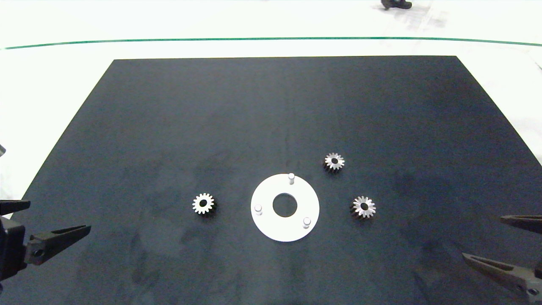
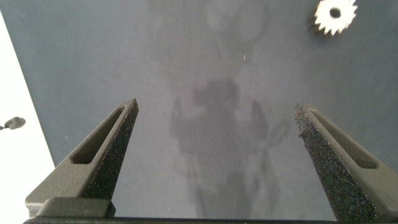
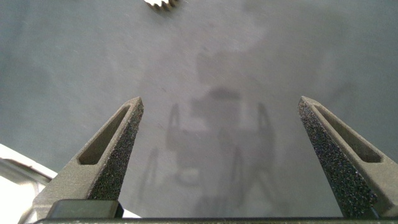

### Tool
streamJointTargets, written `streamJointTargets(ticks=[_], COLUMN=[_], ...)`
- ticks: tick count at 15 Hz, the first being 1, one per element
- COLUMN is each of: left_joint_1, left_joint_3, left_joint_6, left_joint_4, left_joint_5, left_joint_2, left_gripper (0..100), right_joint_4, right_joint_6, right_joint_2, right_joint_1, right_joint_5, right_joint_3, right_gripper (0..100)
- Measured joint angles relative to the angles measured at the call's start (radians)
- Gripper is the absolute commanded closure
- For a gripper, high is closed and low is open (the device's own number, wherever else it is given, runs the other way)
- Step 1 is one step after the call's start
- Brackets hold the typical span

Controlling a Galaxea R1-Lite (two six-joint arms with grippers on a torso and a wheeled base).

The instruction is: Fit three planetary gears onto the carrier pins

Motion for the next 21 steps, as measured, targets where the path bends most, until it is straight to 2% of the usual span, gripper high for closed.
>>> streamJointTargets(ticks=[2, 3, 7, 10, 15, 16, 17, 19, 21], left_joint_1=[0.0, -0.002, -0.005, -0.006, -0.022, -0.024, -0.025, -0.026, -0.026], left_joint_3=[-0.021, -0.03, -0.029, -0.021, -0.009, -0.009, -0.009, -0.008, -0.007], left_joint_6=[0.003, 0.004, 0.004, 0.005, 0.006, 0.006, 0.006, 0.006, 0.006], left_joint_4=[-0.001, -0.001, -0.001, -0.001, 0.0, 0.0, 0.0, 0.0, 0.001], left_joint_5=[0.041, 0.045, 0.046, 0.045, 0.046, 0.046, 0.046, 0.046, 0.046], left_joint_2=[0.012, 0.017, 0.035, 0.044, 0.044, 0.044, 0.044, 0.043, 0.042], left_gripper=[0, 0, 0, 0, 0, 0, 0, 0, 0], right_joint_4=[-0.001, -0.002, -0.002, 0.0, 0.001, 0.002, 0.002, 0.015, 0.035], right_joint_6=[0.018, 0.02, 0.023, 0.02, 0.006, 0.003, -0.008, -0.027, -0.031], right_joint_2=[0.089, 0.136, 0.288, 0.378, 0.493, 0.506, 0.519, 0.537, 0.552], right_joint_1=[0.027, 0.037, 0.082, 0.127, 0.173, 0.182, 0.191, 0.206, 0.222], right_joint_5=[-0.004, -0.005, -0.009, -0.025, -0.033, -0.046, -0.072, -0.083, -0.096], right_joint_3=[-0.054, -0.082, -0.169, -0.218, -0.304, -0.317, -0.333, -0.357, -0.381], right_gripper=[0, 0, 0, 0, 0, 0, 0, 0, 0])
